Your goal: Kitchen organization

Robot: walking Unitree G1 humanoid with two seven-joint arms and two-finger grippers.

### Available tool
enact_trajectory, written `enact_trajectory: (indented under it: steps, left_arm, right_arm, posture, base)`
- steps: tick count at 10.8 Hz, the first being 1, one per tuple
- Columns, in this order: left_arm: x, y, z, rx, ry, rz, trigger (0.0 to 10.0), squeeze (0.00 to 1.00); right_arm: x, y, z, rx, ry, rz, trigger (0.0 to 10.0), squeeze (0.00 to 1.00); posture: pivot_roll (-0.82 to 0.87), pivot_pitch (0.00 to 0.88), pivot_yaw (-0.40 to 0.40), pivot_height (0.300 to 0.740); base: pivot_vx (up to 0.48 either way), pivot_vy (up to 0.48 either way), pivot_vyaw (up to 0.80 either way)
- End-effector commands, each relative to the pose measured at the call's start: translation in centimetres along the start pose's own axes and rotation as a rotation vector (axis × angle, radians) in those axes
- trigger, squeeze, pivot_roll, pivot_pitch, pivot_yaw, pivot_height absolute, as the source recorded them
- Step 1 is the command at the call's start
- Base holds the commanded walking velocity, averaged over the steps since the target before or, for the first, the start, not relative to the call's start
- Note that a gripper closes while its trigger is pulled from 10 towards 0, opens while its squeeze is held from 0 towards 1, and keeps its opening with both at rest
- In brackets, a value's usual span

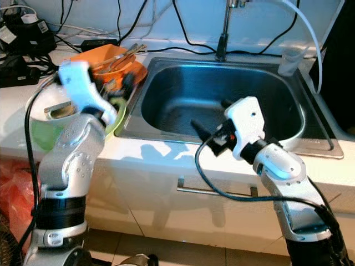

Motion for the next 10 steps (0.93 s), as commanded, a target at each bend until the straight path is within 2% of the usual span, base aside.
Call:
enact_trajectory:
  steps: [1,2,3,5,7,9,10]
  left_arm:
    - [-0.3,0.0,0.3,0.018,-0.004,0.003,10.0,0.0]
    - [-1.4,-0.1,0.7,0.036,-0.028,0.039,10.0,0.0]
    - [-1.4,-0.1,0.7,0.036,-0.028,0.039,10.0,0.0]
    - [-2.2,-0.1,0.5,0.048,-0.066,0.051,10.0,0.0]
    - [-1.7,0.1,-0.1,0.014,0.032,0.037,10.0,0.0]
    - [-1.1,0.4,1.3,0.029,0.146,0.031,10.0,0.0]
    - [-1.2,0.7,1.7,0.015,0.241,0.039,10.0,0.0]
  right_arm:
    - [0.6,-0.1,0.5,0.024,-0.009,-0.019,10.0,0.0]
    - [0.6,-0.1,0.9,0.029,0.003,-0.019,10.0,0.0]
    - [0.6,-0.1,0.9,0.029,0.003,-0.019,10.0,0.0]
    - [0.9,-0.1,2.3,0.043,0.04,-0.032,10.0,0.0]
    - [1.2,0.2,2.9,0.047,0.053,-0.043,10.0,0.0]
    - [1.3,0.5,2.8,0.036,0.064,-0.048,10.0,0.0]
    - [1.3,0.5,2.9,0.036,0.067,-0.048,10.0,0.0]
  posture:
    - [0.03,0.028,0.028,0.74]
    - [0.02,0.03,0.025,0.74]
    - [0.02,0.03,0.025,0.74]
    - [0.0,0.042,0.012,0.74]
    - [0.01,0.046,0.009,0.74]
    - [0.01,0.049,0.006,0.74]
    - [0.01,0.052,0.0,0.74]
  base:
    - [0.0,0.0,0.0]
    - [0.0,0.0,0.0]
    - [0.0,0.0,0.0]
    - [0.0,0.0,0.0]
    - [0.0,0.0,0.0]
    - [0.0,0.0,0.0]
    - [0.0,0.0,0.0]
Point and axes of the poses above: a point about 5 cm out from each wrist's last joint towards the gripper, its own y axis pointing out of the wrist towards the gripper, its own x axis along the axis of the wrist's last joint, z = x × y, the point moved 5 cm from there along y, pointing out of the wrist towards the gripper, and after that the axes turned 9 degrees about -y, right-handed, at the moved point
